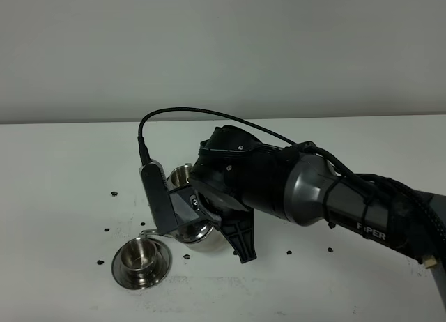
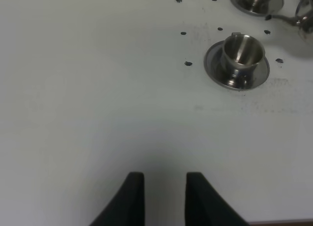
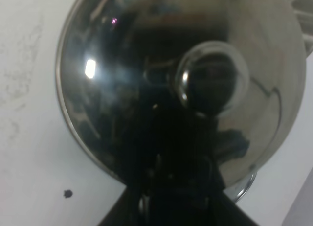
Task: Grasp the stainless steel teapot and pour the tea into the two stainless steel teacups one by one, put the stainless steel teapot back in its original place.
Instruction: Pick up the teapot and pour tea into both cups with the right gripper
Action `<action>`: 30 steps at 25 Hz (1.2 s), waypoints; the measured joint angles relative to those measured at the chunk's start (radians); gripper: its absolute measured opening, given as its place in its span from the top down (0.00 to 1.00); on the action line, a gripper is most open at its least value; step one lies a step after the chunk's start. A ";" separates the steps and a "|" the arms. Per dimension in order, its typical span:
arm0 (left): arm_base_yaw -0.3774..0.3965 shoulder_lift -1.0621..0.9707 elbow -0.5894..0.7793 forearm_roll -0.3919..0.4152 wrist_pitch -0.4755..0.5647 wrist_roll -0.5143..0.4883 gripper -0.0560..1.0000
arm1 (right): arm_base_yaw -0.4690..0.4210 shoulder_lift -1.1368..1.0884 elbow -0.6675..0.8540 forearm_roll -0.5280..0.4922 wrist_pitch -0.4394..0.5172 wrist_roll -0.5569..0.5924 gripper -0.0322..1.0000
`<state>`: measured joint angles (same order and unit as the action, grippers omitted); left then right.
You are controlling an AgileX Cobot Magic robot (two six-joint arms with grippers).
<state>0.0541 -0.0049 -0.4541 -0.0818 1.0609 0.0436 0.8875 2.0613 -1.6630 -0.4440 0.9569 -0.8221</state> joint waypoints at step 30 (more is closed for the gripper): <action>0.000 0.000 0.000 0.000 0.000 0.000 0.72 | 0.017 0.043 -0.008 -0.080 0.036 -0.041 0.79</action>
<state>0.0541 -0.0049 -0.4541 -0.0818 1.0609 0.0436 0.9040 2.1039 -1.6714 -0.5241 0.9932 -0.8628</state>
